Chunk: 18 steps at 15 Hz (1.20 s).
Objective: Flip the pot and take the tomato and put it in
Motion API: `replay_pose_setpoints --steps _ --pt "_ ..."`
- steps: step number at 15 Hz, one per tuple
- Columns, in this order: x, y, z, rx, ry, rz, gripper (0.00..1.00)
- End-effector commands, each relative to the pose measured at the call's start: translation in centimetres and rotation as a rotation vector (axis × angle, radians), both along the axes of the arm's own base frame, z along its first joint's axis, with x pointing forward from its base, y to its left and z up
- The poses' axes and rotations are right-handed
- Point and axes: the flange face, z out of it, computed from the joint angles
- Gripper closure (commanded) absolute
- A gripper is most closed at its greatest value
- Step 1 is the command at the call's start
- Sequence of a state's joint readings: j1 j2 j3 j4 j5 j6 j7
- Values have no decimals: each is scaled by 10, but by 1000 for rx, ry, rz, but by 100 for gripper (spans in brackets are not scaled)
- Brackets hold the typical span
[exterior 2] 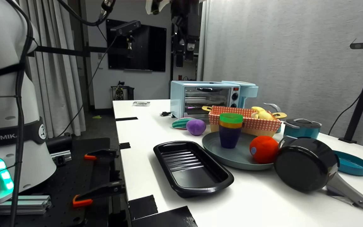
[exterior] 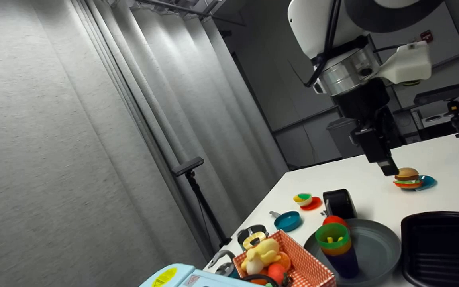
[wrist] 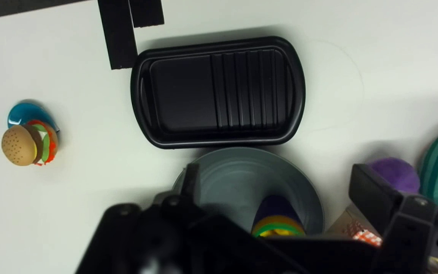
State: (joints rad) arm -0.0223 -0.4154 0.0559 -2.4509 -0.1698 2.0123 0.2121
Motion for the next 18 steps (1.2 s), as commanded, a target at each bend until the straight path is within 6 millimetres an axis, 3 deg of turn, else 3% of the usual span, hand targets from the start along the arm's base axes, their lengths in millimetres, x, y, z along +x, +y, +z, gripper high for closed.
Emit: replay_pose_setpoints --steps 1,5,6,13,18 --pt "30 -27 -3 8 -21 -13 0" --pt "48 -45 -9 28 -27 -42 0" --pt "35 -36 -10 26 -15 -49 0" --pt "44 -41 -13 28 -13 -57 0" --pt "61 -43 -31 23 15 -78 0"
